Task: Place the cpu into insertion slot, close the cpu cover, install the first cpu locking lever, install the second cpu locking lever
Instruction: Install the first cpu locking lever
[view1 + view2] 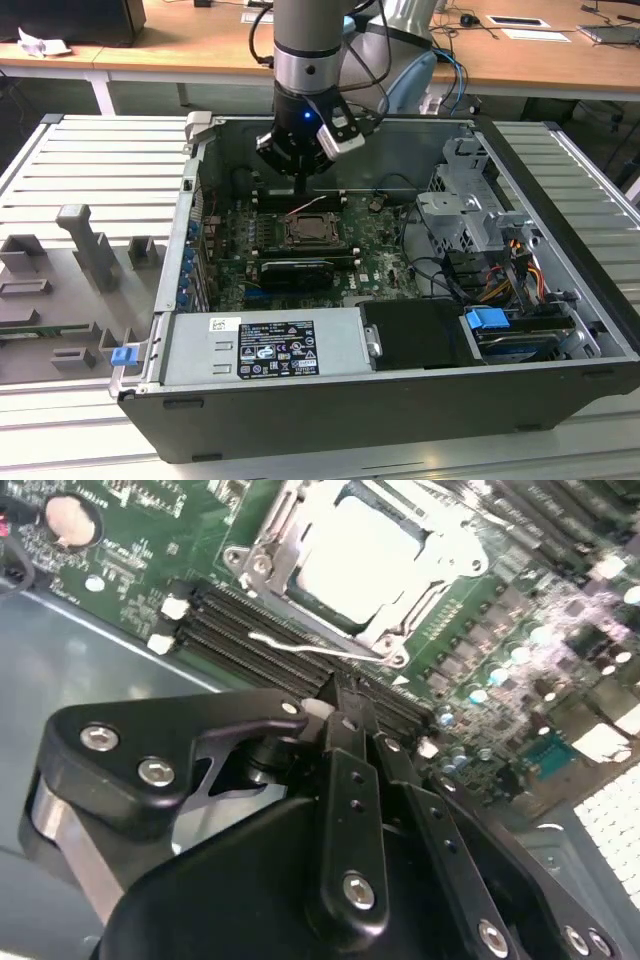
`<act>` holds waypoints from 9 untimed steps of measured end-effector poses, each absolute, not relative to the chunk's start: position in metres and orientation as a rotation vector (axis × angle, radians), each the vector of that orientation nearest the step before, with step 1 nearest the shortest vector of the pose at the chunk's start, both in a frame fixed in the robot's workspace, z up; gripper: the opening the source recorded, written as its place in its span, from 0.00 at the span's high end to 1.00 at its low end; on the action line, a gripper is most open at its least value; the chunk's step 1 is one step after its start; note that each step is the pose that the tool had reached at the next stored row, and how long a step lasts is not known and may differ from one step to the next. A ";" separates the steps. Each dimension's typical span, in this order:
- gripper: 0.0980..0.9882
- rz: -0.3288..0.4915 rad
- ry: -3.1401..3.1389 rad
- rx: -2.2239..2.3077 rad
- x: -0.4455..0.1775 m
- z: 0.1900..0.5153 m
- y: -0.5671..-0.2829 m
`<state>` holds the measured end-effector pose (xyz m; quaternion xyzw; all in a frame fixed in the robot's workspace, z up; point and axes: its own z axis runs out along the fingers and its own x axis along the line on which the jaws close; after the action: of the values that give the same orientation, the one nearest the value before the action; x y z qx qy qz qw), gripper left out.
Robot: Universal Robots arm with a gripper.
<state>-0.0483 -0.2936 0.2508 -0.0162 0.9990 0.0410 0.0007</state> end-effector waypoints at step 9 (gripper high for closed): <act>0.99 0.157 3.127 -0.052 -0.038 0.229 -0.291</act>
<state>-0.0382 -0.2911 0.2292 -0.0166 0.9986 0.0501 0.0050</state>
